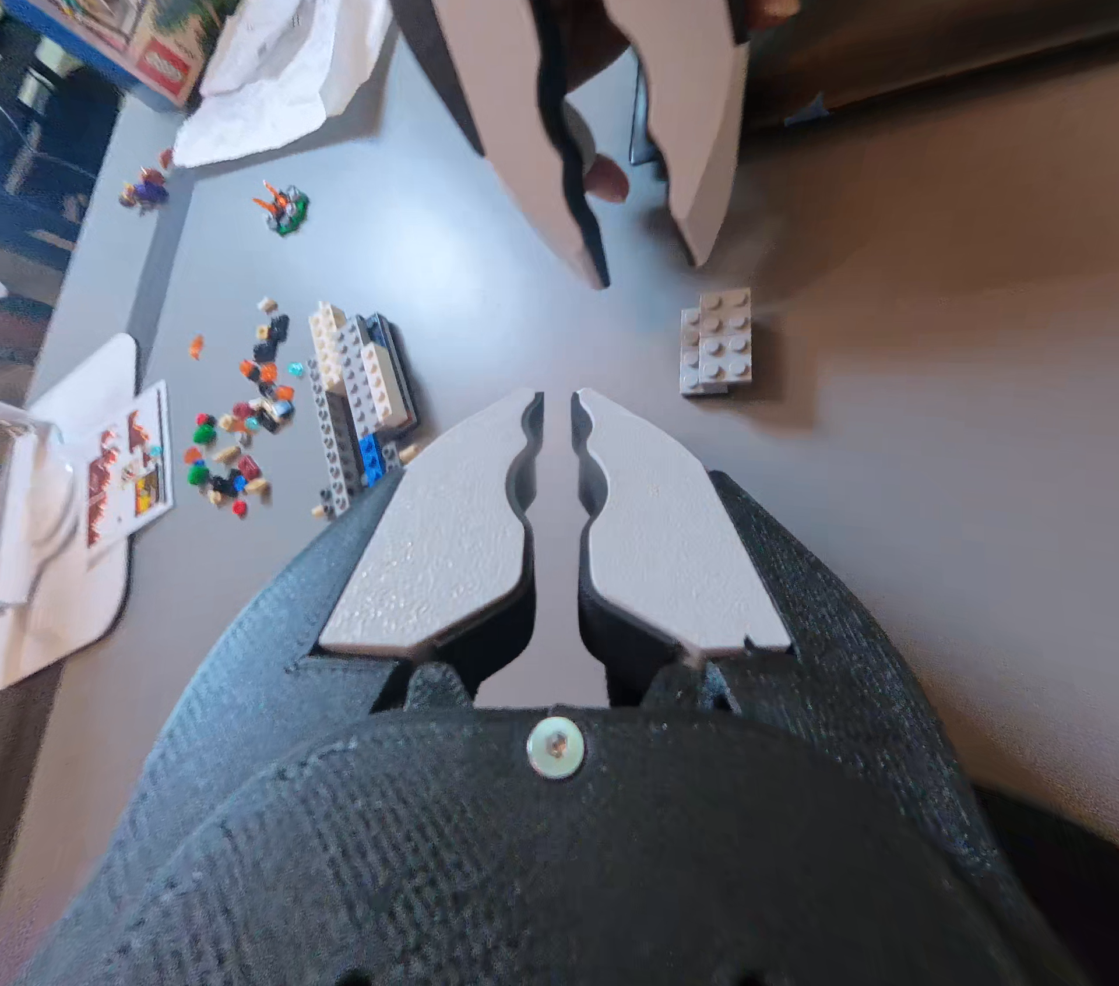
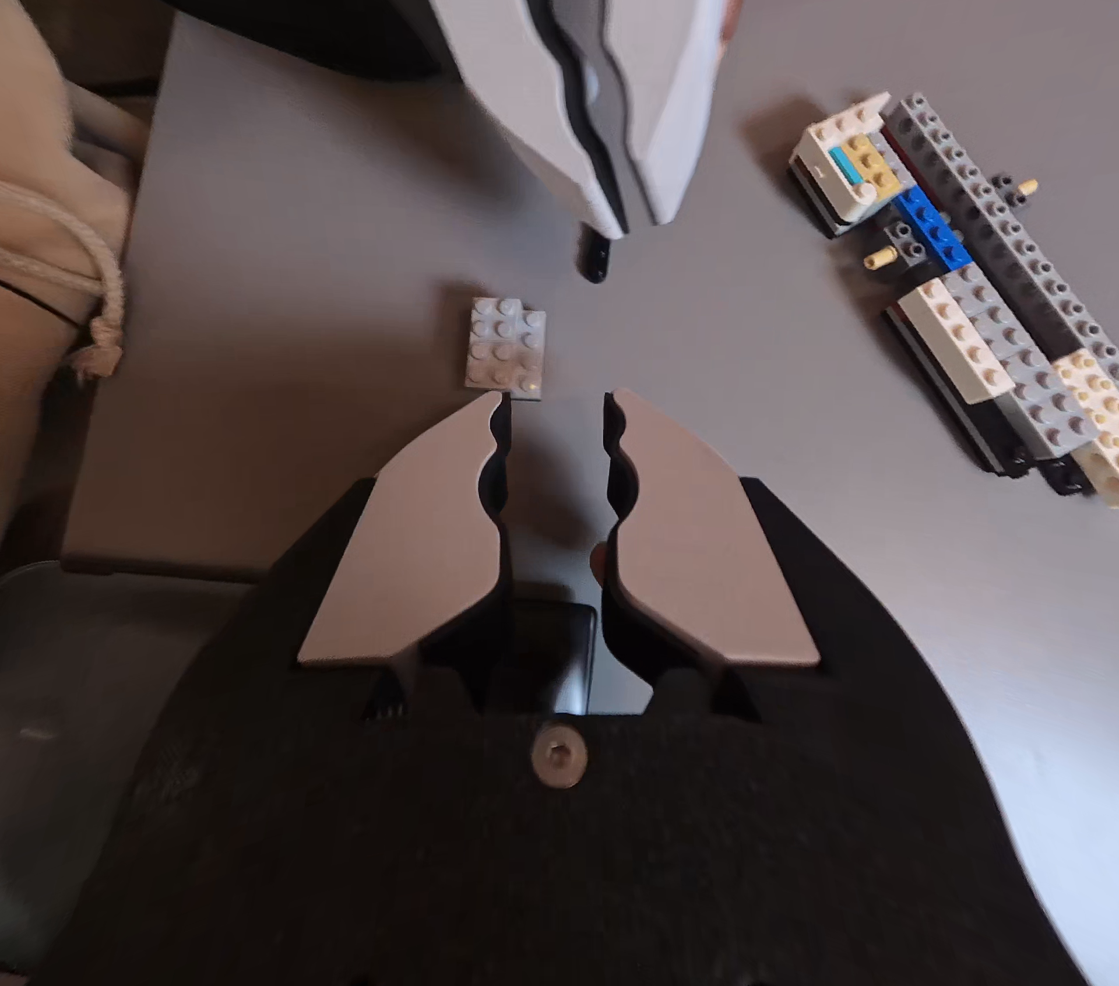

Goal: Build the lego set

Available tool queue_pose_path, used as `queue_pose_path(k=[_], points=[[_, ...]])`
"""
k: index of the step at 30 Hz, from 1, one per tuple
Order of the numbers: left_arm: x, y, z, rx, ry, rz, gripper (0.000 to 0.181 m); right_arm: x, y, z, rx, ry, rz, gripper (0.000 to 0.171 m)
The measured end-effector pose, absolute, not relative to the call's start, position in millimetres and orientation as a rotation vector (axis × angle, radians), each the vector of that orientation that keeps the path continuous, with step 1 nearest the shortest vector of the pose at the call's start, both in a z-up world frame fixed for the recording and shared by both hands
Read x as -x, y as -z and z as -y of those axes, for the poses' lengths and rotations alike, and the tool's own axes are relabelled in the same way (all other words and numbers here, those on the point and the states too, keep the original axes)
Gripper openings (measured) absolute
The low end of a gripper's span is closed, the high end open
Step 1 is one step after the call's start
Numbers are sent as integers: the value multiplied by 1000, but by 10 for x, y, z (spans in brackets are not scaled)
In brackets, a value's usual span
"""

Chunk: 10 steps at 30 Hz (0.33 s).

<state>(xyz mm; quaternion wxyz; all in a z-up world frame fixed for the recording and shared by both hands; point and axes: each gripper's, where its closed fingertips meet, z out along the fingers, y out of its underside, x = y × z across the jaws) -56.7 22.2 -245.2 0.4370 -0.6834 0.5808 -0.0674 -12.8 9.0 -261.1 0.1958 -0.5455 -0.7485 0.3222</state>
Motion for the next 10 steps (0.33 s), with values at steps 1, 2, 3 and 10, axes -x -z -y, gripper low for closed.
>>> queue_pose_path(k=[1, 2, 3, 10], points=[[615, 2475, -228, 1729, 196, -1431, 12, 130, 2587, -43, 1514, -925, 2106, 29], [658, 2516, -220, 1755, 220, -1432, 14, 138, 2569, 6, 1497, -934, 2116, 29], [696, 2562, -217, 1777, 229, -1439, 15, 155, 2565, 54, 1476, -929, 2126, 29], [797, 2757, -157, 1865, 269, -1501, 19, 167, 2694, 4, 1371, -654, 2190, 29]])
